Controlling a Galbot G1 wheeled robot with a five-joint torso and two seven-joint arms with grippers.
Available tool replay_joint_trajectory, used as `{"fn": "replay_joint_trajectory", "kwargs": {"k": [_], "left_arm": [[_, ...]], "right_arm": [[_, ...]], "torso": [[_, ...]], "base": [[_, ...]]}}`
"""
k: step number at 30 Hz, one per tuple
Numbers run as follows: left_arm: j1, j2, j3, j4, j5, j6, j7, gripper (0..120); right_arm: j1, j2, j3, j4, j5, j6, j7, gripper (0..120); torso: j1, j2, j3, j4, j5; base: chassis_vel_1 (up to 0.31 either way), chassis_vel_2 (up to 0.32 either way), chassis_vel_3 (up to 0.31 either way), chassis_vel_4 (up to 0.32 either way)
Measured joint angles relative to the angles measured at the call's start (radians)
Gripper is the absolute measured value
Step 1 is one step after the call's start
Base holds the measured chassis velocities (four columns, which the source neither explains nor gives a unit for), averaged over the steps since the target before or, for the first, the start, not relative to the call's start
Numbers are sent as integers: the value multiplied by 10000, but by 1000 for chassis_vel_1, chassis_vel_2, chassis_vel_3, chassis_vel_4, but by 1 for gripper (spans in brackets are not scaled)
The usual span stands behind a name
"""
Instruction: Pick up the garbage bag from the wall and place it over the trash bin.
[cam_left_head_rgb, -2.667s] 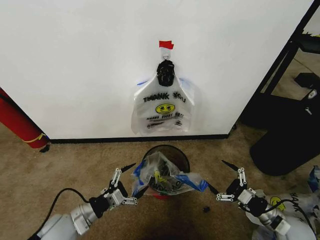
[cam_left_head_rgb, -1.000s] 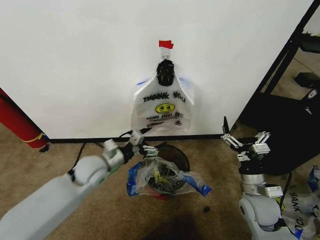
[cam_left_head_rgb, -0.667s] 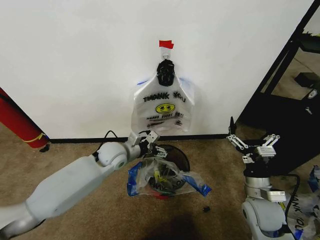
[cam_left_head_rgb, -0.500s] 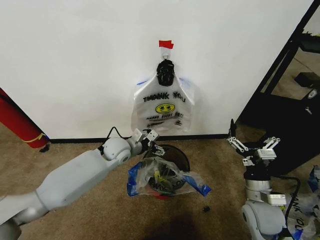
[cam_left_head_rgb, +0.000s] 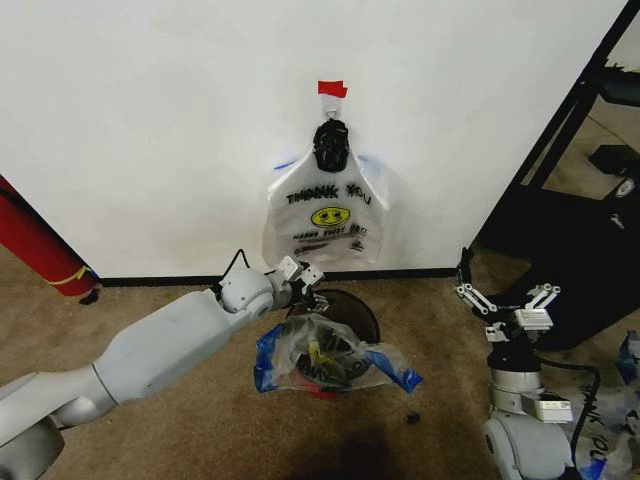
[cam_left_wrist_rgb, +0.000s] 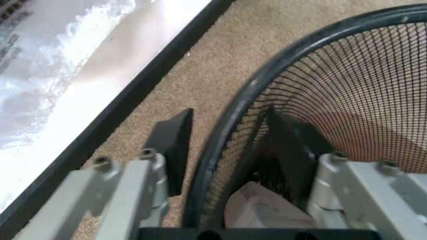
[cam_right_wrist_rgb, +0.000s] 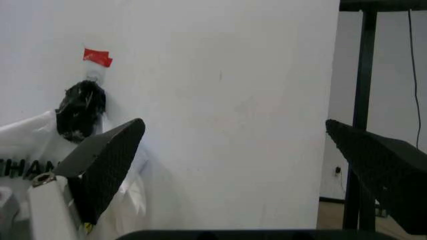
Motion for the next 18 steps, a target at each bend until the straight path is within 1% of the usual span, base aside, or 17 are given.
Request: {"fn": "replay_joint_trajectory", "kwargs": {"k": [1, 3, 5, 7, 8, 9, 11, 12, 14, 15, 18], "left_arm": [[0, 0, 0, 0, 0, 0, 0, 43], [124, 68, -23, -86, -124, -19, -168, 34], [389, 196, -166, -306, -255, 29, -371, 22], [702, 302, -365, -624, -551, 142, -700, 15], [702, 302, -365, -624, -551, 142, -700, 15], [881, 366, -482, -825, -766, 230, -941, 11], [1357, 520, -826, -1282, -1211, 364, -1503, 4], [1591, 584, -1022, -1482, -1394, 384, -1760, 3], [2329, 734, -1671, -2029, -1996, 401, -2768, 2], [2329, 734, -1671, -2029, -1996, 401, -2768, 2], [3599, 892, -2956, -3013, -3276, 151, -4617, 2]], "right_arm": [[0, 0, 0, 0, 0, 0, 0, 100], [-3, -34, 15, -26, -2, 11, 6, 100], [45, -93, 64, -65, -8, 13, 12, 100], [71, -119, 64, -75, -26, 15, 12, 100], [71, -119, 64, -75, -26, 15, 12, 100], [74, -126, 47, -75, -33, 16, 10, 100], [80, -126, 2, -75, -72, 30, -1, 100], [82, -126, -9, -75, -90, 42, -7, 100], [91, -127, -31, -76, -119, 67, -25, 100], [91, -127, -31, -76, -119, 67, -25, 100], [94, -181, -52, -68, -125, 102, -52, 100]], "torso": [[0, 0, 0, 0, 0], [0, 0, 0, -2, 0], [0, 0, 0, 2, 0], [-1, 0, 0, 2, -1], [-1, 0, 0, 2, -1], [-1, 1, -1, 2, -1], [-1, 0, 0, -1, -2], [-1, 1, -1, -3, -4], [-1, 1, 0, 0, -2], [-1, 1, 0, 0, -2], [-1, 0, 0, 4, 0]], "base": [[0, 0, 0, 0], [0, 0, 0, 0], [0, 0, 0, 0], [0, 0, 0, 0], [0, 0, 0, 0], [0, 0, 0, 0], [0, 0, 0, 0], [0, 0, 0, 0], [0, 0, 0, 0], [0, 0, 0, 0], [0, 0, 0, 0]]}}
